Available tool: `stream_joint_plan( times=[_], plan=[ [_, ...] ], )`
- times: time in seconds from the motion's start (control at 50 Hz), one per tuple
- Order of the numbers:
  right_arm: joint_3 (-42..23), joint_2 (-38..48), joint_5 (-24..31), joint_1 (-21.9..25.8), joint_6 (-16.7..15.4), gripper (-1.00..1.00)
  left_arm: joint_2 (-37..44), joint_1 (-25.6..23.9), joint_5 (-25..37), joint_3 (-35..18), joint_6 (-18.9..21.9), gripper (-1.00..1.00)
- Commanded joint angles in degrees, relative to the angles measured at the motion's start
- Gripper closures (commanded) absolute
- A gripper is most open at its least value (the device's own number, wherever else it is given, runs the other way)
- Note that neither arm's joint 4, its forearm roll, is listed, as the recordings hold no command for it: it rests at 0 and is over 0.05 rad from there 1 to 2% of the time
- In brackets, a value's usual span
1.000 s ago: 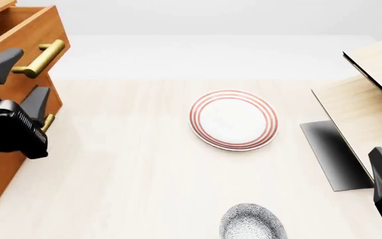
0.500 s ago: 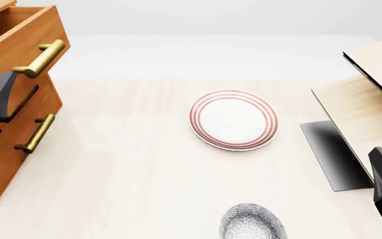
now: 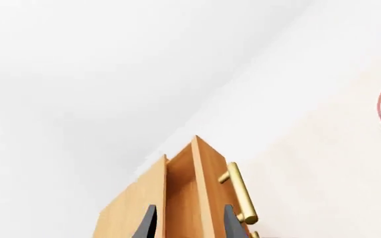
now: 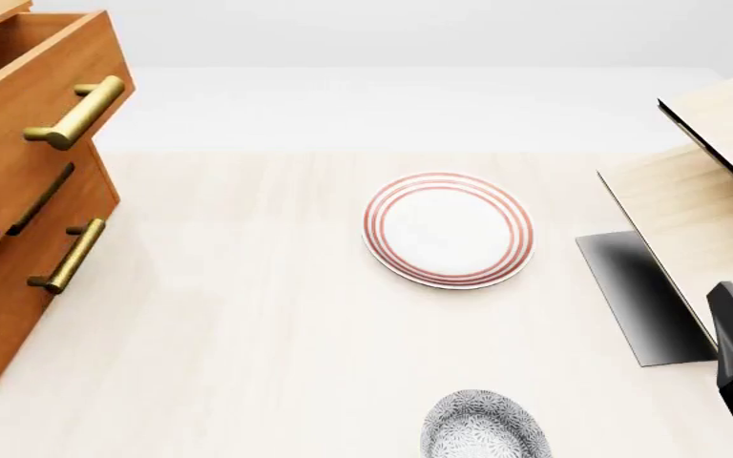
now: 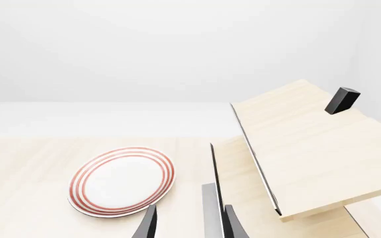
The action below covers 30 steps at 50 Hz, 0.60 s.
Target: Open the top drawer of the cabinet and put the bowl in it.
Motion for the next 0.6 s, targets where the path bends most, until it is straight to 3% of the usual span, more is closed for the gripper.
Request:
stream_joint_plan(
  times=[0.02, 0.24, 0.32, 0.42, 0.5, 0.54, 0.6],
  plan=[
    [0.1, -0.2, 0.1, 0.0, 0.0, -1.0, 10.1, 1.1, 14.1, -16.0, -13.6, -1.0],
    [0.1, -0.1, 0.1, 0.0, 0.0, -1.0, 17.1, 2.6, 24.3, -28.3, -20.1, -1.0],
    [0.1, -0.1, 0.1, 0.0, 0.0, -1.0, 18.3, 3.4, 25.9, -29.9, -20.9, -1.0],
    [0.1, -0.1, 0.1, 0.0, 0.0, -1.0, 22.4, 4.1, 30.2, -34.8, -27.1, -1.0],
    [0.1, -0.1, 0.1, 0.0, 0.0, -1.0, 23.2, 4.9, 31.9, -36.3, -28.3, -1.0],
    [0.1, -0.1, 0.1, 0.0, 0.0, -1.0, 24.2, 4.8, 33.7, -38.1, -31.1, -1.0],
    [0.1, -0.1, 0.1, 0.0, 0.0, -1.0, 24.2, 6.2, 34.9, -39.0, -30.8, -1.0]
  ],
)
